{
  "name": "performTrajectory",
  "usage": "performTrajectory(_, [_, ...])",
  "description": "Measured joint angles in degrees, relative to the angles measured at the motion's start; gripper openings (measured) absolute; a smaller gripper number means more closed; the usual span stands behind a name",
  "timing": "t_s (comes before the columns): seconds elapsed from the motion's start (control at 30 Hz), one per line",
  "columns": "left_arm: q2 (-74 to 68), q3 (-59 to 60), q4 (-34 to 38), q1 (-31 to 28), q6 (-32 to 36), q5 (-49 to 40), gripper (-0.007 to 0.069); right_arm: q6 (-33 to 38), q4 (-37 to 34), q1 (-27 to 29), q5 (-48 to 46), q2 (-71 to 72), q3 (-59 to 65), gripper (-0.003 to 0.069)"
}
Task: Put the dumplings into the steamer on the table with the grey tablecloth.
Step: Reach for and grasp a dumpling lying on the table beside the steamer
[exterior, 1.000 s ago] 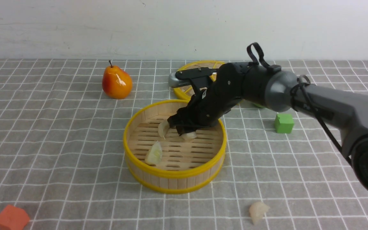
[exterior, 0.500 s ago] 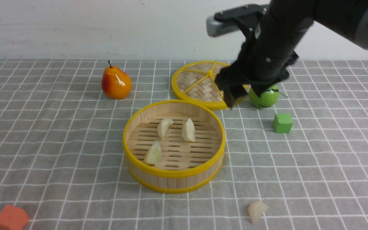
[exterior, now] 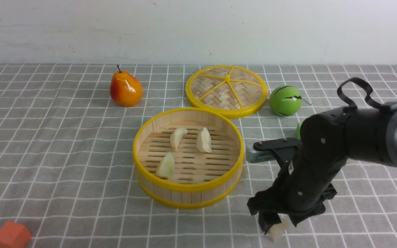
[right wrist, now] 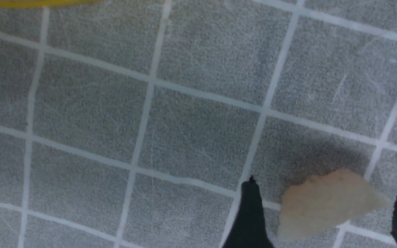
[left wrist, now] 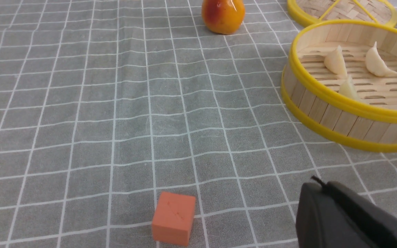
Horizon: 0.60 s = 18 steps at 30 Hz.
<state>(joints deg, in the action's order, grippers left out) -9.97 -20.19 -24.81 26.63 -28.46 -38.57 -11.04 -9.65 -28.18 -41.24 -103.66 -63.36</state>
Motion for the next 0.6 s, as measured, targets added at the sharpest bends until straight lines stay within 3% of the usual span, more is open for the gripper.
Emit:
performTrajectory(0.27, [0.0, 0.0, -0.2, 0.0, 0.0, 0.1, -0.0012, 0.9, -0.2, 0.0, 1.1, -1.4, 0.9, 0.0363])
performTrajectory(0.53, [0.0, 0.0, -0.3, 0.0, 0.0, 0.1, -0.0006, 9.1, -0.3, 0.0, -0.6, -1.0, 0.6, 0.0360])
performTrajectory(0.6, [0.0, 0.1, -0.4, 0.0, 0.0, 0.1, -0.0003, 11.0, -0.4, 0.0, -2.0, -0.3, 0.4, 0.0330])
